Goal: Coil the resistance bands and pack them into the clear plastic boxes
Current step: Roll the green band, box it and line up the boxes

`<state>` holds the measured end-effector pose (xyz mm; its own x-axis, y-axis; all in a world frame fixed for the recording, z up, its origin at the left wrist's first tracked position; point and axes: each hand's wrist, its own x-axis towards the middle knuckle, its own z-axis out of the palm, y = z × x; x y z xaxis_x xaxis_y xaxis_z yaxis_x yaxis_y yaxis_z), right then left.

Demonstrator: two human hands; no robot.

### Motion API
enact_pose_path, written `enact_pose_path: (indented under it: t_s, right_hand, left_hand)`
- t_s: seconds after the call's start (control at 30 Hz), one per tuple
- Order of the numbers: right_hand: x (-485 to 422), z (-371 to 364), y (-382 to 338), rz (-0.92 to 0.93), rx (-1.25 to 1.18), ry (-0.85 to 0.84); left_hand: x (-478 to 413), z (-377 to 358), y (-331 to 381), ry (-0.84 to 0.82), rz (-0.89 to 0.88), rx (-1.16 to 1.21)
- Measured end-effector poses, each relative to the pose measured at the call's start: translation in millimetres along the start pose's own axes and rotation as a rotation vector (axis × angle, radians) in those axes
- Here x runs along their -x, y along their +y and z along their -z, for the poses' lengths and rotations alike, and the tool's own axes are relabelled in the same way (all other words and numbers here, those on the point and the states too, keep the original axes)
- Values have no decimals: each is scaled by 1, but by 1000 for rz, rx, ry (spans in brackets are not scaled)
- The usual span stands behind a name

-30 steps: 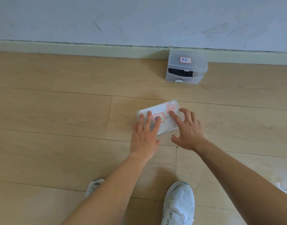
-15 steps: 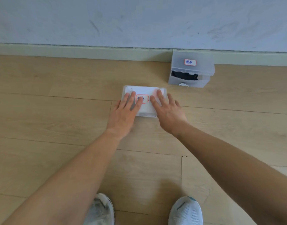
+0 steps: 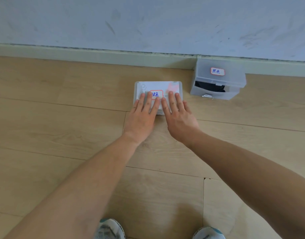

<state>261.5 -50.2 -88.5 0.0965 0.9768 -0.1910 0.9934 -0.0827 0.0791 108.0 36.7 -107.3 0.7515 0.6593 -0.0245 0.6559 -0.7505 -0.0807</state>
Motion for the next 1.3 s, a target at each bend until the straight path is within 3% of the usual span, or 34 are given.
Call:
enact_pose_path:
  t_s: [0.23,0.4,0.63,0.97,1.07,1.13,1.23,1.3]
  right_hand:
    - [-13,7,13,-2,-74,7]
    - [-26,12,22,-105,-181,-20]
    - [-54,29,24,-206,-39,-64]
    - [-2,17,65,-302,-356,323]
    - [13,9,81,-322,-374,444]
    - [21,8,92,-377,-387,541]
    - [31,6,114,-560,-451,622]
    - [35,8,132,-721,-517,599]
  left_hand:
    - [-20,13,-8,152,-3,-1]
    - [-33,9,-21,-42,84,-11]
    - [-81,18,-11,-202,170,-48]
    - [-139,41,-13,-339,231,-55]
    - [-134,50,-2,-284,172,2]
    - [-128,56,24,-164,74,146]
    - [-127,69,70,-11,48,452]
    - [-136,72,94,54,-3,438]
